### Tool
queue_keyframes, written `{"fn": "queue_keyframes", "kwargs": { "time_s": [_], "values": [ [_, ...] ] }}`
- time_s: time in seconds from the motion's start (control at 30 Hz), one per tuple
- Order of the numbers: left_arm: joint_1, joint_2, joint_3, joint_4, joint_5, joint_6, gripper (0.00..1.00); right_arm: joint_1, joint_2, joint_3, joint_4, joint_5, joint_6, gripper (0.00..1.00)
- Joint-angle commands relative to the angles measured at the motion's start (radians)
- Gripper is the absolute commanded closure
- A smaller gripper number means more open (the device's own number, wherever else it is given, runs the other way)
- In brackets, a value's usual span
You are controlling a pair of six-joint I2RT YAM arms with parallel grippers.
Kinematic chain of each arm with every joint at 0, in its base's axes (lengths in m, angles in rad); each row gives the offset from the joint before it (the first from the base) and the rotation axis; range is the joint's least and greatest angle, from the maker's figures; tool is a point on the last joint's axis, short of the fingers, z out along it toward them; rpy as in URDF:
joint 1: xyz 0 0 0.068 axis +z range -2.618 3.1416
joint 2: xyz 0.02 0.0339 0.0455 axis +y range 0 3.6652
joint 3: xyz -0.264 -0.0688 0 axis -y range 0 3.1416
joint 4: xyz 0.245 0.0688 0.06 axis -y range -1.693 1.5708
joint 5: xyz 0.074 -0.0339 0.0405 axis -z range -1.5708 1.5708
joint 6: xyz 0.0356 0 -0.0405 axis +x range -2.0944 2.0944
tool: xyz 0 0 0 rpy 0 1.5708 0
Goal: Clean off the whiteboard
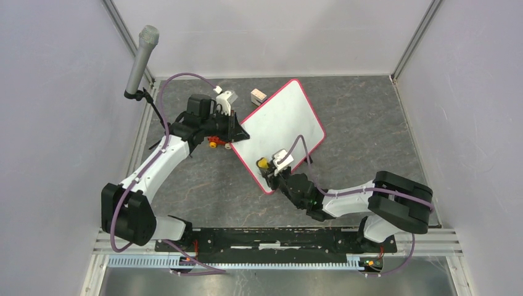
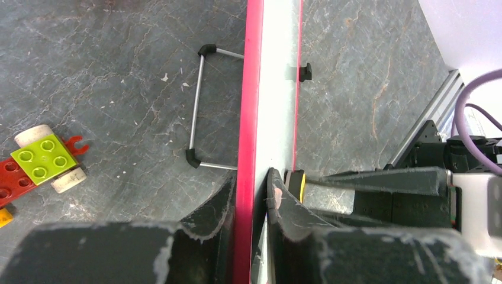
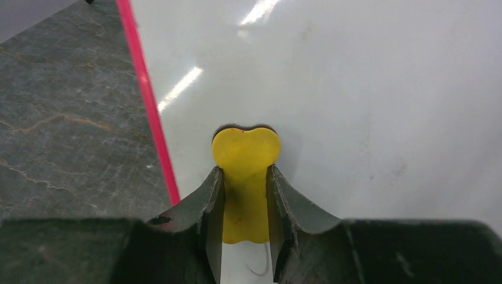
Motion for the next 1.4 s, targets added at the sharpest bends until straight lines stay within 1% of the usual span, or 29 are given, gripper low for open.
{"fn": "queue_keyframes", "kwargs": {
  "time_s": [0.0, 0.1, 0.17, 0.23, 0.33, 0.4, 0.5, 0.57, 0.67, 0.73, 0.8, 0.87, 1.0, 1.07, 1.17, 1.27, 1.37],
  "values": [
    [-0.021, 0.031, -0.071, -0.197, -0.307, 0.139, 0.98, -0.072, -0.01, -0.104, -0.096, 0.108, 0.061, 0.71],
    [-0.021, 0.041, -0.074, -0.197, -0.293, 0.139, 0.98, -0.085, -0.022, -0.132, -0.129, 0.16, 0.064, 0.71],
    [-0.023, 0.044, -0.081, -0.197, -0.3, 0.139, 0.98, -0.076, -0.036, -0.152, -0.12, 0.137, 0.059, 0.71],
    [-0.022, 0.044, -0.088, -0.196, -0.301, 0.14, 0.98, -0.042, -0.036, -0.153, -0.084, 0.114, 0.026, 0.71],
    [-0.026, 0.044, -0.086, -0.197, -0.301, 0.141, 0.98, 0.006, -0.002, -0.064, -0.107, 0.094, 0.001, 0.71],
    [-0.028, 0.046, -0.087, -0.197, -0.295, 0.143, 0.98, 0.027, 0.016, 0.017, -0.135, 0.05, 0.006, 0.71],
    [-0.031, 0.046, -0.093, -0.197, -0.294, 0.144, 0.98, 0.068, 0.029, 0.111, -0.1, 0.007, -0.037, 0.71],
    [-0.032, 0.045, -0.093, -0.2, -0.297, 0.143, 0.98, 0.075, 0.044, 0.156, -0.058, 0.011, -0.077, 0.71],
    [-0.032, 0.045, -0.091, -0.203, -0.279, 0.142, 0.98, 0.074, 0.078, 0.21, -0.025, 0.075, -0.124, 0.71],
    [-0.031, 0.053, -0.089, -0.204, -0.285, 0.142, 0.98, 0.074, 0.096, 0.203, 0.013, 0.098, -0.134, 0.71],
    [-0.031, 0.061, -0.083, -0.213, -0.297, 0.142, 0.98, 0.075, 0.107, 0.149, 0.066, 0.116, -0.116, 0.72],
    [-0.031, 0.066, -0.077, -0.222, -0.314, 0.144, 0.98, 0.077, 0.118, 0.045, 0.132, 0.143, -0.078, 0.72],
    [-0.031, 0.059, -0.078, -0.222, -0.323, 0.146, 0.98, 0.077, 0.094, -0.135, 0.164, 0.2, -0.018, 0.73],
    [-0.032, 0.054, -0.08, -0.224, -0.325, 0.146, 0.98, 0.077, 0.081, -0.181, 0.164, 0.212, -0.011, 0.73],
    [-0.035, 0.053, -0.078, -0.231, -0.34, 0.146, 0.98, 0.082, 0.078, -0.181, 0.156, 0.205, -0.019, 0.73],
    [-0.041, 0.053, -0.08, -0.24, -0.36, 0.148, 0.98, 0.107, 0.074, -0.103, 0.149, 0.192, -0.09, 0.73],
    [-0.041, 0.052, -0.082, -0.241, -0.371, 0.15, 0.98, 0.126, 0.066, -0.008, 0.177, 0.172, -0.172, 0.72]
  ]
}}
